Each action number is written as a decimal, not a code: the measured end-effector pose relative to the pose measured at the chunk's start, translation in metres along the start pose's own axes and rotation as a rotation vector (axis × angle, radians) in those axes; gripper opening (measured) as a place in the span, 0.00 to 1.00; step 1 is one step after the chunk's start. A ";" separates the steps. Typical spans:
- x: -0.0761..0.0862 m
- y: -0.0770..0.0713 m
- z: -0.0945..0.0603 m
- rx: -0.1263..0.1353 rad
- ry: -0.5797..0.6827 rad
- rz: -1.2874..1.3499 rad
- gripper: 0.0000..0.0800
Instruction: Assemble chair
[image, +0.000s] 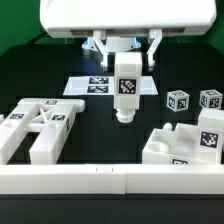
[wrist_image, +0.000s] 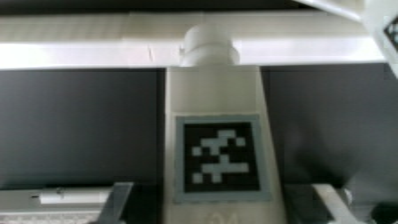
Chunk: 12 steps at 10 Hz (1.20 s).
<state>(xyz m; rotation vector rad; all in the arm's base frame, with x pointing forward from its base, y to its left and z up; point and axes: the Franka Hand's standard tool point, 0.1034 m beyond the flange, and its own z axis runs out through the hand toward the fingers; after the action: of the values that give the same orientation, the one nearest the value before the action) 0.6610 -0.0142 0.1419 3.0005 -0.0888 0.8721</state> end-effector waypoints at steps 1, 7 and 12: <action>-0.004 -0.004 0.007 0.000 0.011 -0.003 0.36; -0.010 -0.013 0.014 -0.006 0.087 0.001 0.36; -0.024 -0.025 0.015 0.004 0.073 -0.013 0.36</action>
Offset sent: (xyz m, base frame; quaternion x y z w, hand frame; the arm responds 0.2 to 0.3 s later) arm 0.0000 0.0000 0.0000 0.0000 0.0650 0.0000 0.9979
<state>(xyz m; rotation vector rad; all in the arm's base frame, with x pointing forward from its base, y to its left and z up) 0.6503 0.0116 0.1163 2.9650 -0.0664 0.9805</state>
